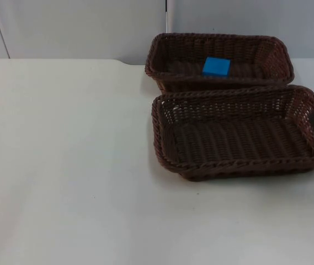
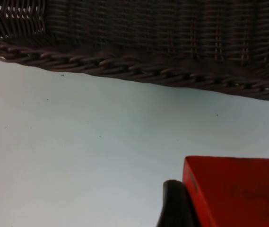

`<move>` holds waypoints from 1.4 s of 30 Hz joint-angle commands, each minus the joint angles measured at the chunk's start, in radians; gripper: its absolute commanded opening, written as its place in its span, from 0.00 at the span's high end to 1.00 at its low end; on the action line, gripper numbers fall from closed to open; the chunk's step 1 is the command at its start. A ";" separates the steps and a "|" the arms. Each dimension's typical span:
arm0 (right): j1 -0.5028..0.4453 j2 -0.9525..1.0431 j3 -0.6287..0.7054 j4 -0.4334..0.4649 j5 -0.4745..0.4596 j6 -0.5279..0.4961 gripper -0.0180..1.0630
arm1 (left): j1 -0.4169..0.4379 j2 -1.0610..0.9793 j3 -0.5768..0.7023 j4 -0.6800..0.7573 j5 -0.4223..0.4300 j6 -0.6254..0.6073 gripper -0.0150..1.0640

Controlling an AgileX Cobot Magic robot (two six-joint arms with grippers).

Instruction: Pick up one cube with the left hand and place it into the upper basket. Pick up one cube with the right hand and place it into the lower basket.

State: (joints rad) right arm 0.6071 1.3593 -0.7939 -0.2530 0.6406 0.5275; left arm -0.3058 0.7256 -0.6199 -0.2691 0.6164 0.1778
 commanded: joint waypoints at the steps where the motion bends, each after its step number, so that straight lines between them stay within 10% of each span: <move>1: 0.005 -0.010 -0.002 -0.008 -0.010 -0.007 0.99 | 0.002 -0.006 0.005 -0.007 0.000 -0.001 0.25; 28: 0.005 0.007 -0.005 -0.006 -0.084 -0.007 0.99 | 0.002 -0.006 0.005 -0.005 -0.008 -0.001 0.25; 42: 0.001 0.285 -0.305 -0.051 -0.015 -0.143 0.99 | 0.002 -0.006 0.005 -0.005 -0.021 -0.001 0.25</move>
State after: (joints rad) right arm 0.6071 1.6134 -1.0641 -0.2845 0.6144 0.4006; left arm -0.3058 0.7256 -0.6199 -0.2691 0.6124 0.1778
